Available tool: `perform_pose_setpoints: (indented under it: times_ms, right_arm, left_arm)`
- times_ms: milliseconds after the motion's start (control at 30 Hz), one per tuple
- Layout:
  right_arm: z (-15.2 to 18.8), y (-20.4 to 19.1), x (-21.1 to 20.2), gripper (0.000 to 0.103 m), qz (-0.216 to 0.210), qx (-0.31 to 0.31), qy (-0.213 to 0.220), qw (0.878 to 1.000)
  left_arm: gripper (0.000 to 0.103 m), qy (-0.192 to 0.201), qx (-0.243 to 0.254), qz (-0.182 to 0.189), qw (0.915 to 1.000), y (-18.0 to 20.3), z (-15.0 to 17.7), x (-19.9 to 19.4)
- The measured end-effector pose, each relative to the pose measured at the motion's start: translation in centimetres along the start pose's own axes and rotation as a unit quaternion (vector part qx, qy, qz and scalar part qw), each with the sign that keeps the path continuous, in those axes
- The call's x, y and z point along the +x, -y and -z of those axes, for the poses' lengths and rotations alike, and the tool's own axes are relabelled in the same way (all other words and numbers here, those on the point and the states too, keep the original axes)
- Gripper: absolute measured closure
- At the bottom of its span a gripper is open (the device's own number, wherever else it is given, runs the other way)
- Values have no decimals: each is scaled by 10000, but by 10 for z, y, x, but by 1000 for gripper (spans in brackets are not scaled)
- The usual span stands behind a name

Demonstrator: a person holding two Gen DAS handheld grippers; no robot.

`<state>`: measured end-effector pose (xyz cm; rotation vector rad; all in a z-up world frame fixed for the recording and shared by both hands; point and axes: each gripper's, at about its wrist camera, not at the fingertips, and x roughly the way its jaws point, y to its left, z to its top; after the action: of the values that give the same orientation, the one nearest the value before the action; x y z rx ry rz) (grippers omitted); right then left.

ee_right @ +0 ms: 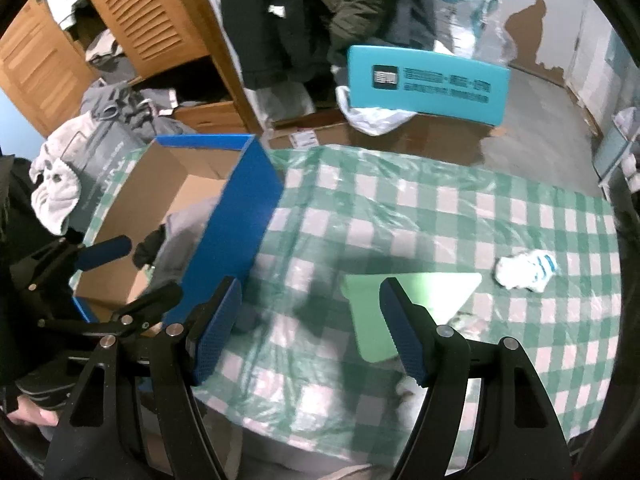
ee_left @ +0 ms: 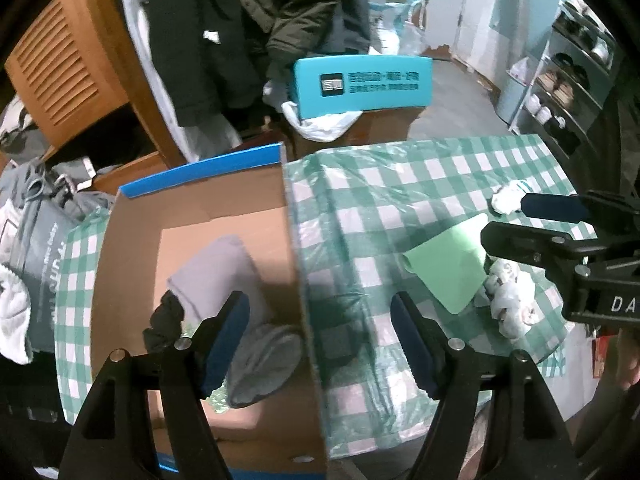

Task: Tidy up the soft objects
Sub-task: 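Move both tools back over the green foam sheet and grey-white cloth, then grasp the grey-white cloth with the right tool while the left tool grasps the green foam sheet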

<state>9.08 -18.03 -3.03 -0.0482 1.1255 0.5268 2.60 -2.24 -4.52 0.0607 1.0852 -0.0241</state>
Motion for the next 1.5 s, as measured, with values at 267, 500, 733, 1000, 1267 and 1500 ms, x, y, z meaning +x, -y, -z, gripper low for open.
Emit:
perform_pose_setpoints:
  times_ms: [267, 500, 733, 1000, 1267, 1500]
  right_arm:
    - [16, 41, -5, 31, 189, 335, -57, 9992]
    - [32, 69, -3, 31, 304, 587, -175, 9977]
    - [44, 90, 11, 31, 378, 741, -364, 9959]
    - [60, 111, 32, 31, 424, 947, -662, 9924]
    - [72, 120, 54, 31, 337, 1074, -933, 9893]
    - [79, 125, 75, 31, 369, 1069, -1167, 9867]
  left_arm:
    - [28, -47, 214, 126, 9997, 30, -3, 7]
    - [28, -195, 427, 152, 9988, 54, -2, 21]
    - [28, -403, 533, 188, 9976, 70, -2, 39]
    - [28, -651, 617, 282, 9956, 85, -1, 62]
    - [28, -891, 783, 203, 9927, 96, 2, 86]
    - [28, -1070, 830, 187, 9906, 102, 2, 102]
